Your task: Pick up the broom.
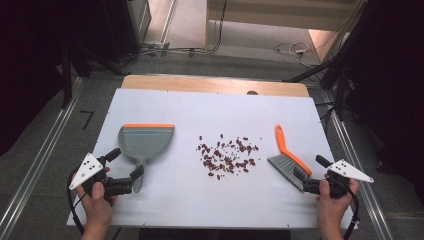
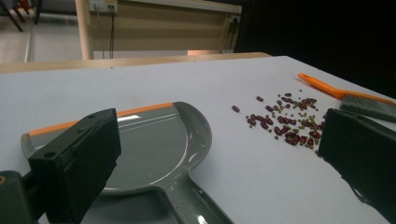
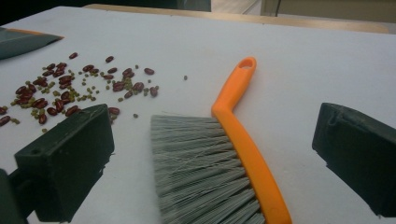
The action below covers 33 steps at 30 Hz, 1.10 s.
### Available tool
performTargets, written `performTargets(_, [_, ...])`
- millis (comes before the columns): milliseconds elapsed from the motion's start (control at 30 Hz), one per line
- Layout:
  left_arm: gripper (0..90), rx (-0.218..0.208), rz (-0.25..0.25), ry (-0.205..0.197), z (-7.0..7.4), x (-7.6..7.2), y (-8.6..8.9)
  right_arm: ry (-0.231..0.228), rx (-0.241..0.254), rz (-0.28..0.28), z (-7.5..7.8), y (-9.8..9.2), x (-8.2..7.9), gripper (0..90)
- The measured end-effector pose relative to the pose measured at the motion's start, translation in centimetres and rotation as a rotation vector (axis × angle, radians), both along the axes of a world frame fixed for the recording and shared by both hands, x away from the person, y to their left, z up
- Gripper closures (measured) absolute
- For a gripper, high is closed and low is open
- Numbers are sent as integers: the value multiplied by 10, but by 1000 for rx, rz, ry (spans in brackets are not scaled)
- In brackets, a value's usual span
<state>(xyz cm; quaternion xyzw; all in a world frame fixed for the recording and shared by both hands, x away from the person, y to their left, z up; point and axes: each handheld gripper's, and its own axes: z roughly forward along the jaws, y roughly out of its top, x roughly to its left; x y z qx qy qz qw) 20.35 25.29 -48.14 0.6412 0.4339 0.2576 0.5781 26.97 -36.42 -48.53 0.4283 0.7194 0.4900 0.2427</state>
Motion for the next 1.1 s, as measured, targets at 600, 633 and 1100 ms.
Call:
performTargets(600, [1,9,-60,30,-1,15,-18,39,12,-22,15,-12,17,0])
performTargets(633, [1,17,-66,35,-1,16,-20,33,-6,-23,16,-10,18,0])
performTargets(1100, [1,30,-85,50,-2,14,-16,58,-46,8,33,14,31,0])
